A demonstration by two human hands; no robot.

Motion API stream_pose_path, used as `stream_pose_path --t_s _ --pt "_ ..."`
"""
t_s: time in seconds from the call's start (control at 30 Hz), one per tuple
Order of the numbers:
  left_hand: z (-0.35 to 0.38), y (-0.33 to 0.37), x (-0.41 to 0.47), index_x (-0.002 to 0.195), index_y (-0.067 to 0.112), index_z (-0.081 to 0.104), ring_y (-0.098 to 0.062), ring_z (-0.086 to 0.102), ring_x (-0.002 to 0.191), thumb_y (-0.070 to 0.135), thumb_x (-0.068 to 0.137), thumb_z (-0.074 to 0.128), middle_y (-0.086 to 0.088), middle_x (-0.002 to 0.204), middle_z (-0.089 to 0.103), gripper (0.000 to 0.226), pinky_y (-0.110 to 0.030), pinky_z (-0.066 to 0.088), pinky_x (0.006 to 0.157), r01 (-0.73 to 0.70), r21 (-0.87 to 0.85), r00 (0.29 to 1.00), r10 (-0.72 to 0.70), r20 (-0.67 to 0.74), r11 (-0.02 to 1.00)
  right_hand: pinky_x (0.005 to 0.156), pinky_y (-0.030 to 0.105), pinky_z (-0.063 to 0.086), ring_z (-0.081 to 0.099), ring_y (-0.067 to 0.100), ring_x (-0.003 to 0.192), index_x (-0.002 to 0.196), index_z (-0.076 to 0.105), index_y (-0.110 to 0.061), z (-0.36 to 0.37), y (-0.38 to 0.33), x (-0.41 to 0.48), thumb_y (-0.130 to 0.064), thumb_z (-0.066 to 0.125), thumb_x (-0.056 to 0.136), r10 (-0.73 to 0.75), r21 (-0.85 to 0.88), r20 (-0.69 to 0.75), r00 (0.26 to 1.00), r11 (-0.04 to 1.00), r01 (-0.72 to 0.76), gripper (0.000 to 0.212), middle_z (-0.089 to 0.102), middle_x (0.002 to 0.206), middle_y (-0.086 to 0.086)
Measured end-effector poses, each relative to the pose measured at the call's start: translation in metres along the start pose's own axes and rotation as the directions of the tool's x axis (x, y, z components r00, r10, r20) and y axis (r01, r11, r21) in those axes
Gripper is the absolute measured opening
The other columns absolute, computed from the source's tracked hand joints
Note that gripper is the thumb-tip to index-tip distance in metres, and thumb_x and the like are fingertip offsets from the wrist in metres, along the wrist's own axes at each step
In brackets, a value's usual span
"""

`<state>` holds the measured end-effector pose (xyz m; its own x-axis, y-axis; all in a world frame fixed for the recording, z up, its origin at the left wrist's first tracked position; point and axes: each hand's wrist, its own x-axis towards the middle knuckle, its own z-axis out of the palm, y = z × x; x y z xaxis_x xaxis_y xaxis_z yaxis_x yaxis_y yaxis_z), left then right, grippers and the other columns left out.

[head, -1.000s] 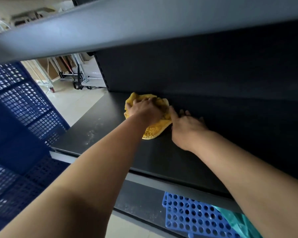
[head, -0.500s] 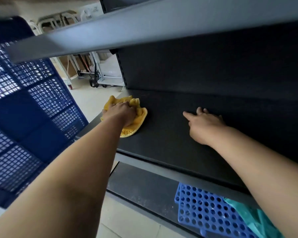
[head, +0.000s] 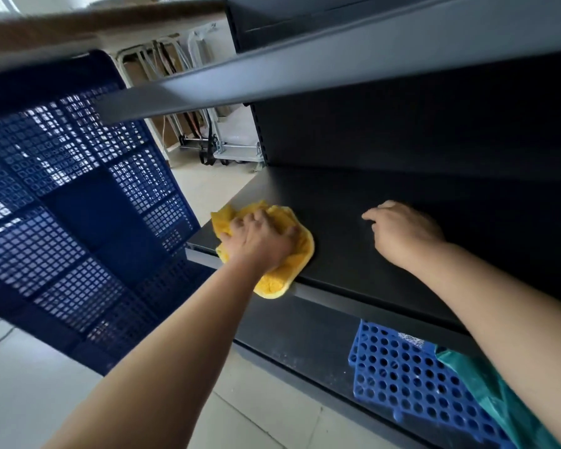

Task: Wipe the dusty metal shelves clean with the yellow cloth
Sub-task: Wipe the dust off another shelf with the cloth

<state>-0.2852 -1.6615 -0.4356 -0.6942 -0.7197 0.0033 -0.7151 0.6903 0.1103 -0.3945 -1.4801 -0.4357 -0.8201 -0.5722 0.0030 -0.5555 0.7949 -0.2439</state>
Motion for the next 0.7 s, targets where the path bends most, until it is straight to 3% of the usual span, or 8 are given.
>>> stream_pose_path --t_s 0.2,0.33,0.4,0.57,0.7 --pt "0.002 0.034 0.006 0.149 0.027 0.029 -0.03 0.014 0.145 0.055 0.095 0.029 0.001 0.157 0.028 0.061 -0.055 0.014 0.115 -0.265 -0.001 0.963 0.265 0.043 0.964 0.094 0.038 0.049 0.053 0.023 0.12 0.135 0.053 -0.026 -0.004 -0.017 -0.006 -0.012 0.046 0.097 -0.07 0.019 0.005 0.998 0.997 0.07 0.041 0.049 0.138 -0.002" --pt "0.003 0.042 0.038 0.149 0.034 0.028 -0.022 -0.002 0.149 0.042 0.098 0.034 0.011 0.159 0.018 0.052 -0.054 0.0 0.118 -0.38 0.035 0.922 0.376 0.091 0.924 0.098 0.038 0.047 0.05 0.024 0.124 0.138 0.05 -0.026 -0.007 -0.018 0.001 -0.014 0.046 0.097 -0.086 0.013 0.032 0.996 0.996 0.086 0.043 0.047 0.141 -0.001" --pt "0.004 0.046 0.061 0.148 0.037 0.032 -0.023 -0.003 0.148 0.041 0.095 0.041 0.011 0.16 0.014 0.054 -0.057 -0.003 0.116 -0.373 0.075 0.925 0.366 0.099 0.925 0.102 0.041 0.043 0.045 0.024 0.129 0.141 0.046 -0.027 -0.007 -0.02 0.007 -0.017 0.043 0.099 -0.108 0.002 0.07 0.992 0.994 0.109 0.043 0.044 0.145 -0.001" --pt "0.004 0.062 0.112 0.142 0.041 0.04 -0.026 0.017 0.145 0.043 0.091 0.047 0.005 0.157 0.026 0.052 -0.056 0.012 0.115 -0.303 0.046 0.949 0.297 0.107 0.952 0.114 0.048 0.02 0.019 0.022 0.146 0.15 0.029 -0.032 -0.006 -0.02 0.03 -0.029 0.028 0.104 -0.139 -0.038 0.174 0.975 0.988 0.148 0.046 0.019 0.16 -0.004" --pt "0.009 0.061 0.151 0.144 0.032 0.04 -0.03 0.024 0.143 0.05 0.088 0.045 -0.002 0.156 0.03 0.059 -0.053 0.018 0.113 -0.203 0.036 0.972 0.197 0.125 0.979 0.116 0.047 0.022 0.018 0.023 0.146 0.151 0.023 -0.037 -0.008 -0.02 0.046 -0.03 0.026 0.104 -0.127 -0.073 0.217 0.968 0.987 0.145 0.047 0.014 0.161 -0.006"
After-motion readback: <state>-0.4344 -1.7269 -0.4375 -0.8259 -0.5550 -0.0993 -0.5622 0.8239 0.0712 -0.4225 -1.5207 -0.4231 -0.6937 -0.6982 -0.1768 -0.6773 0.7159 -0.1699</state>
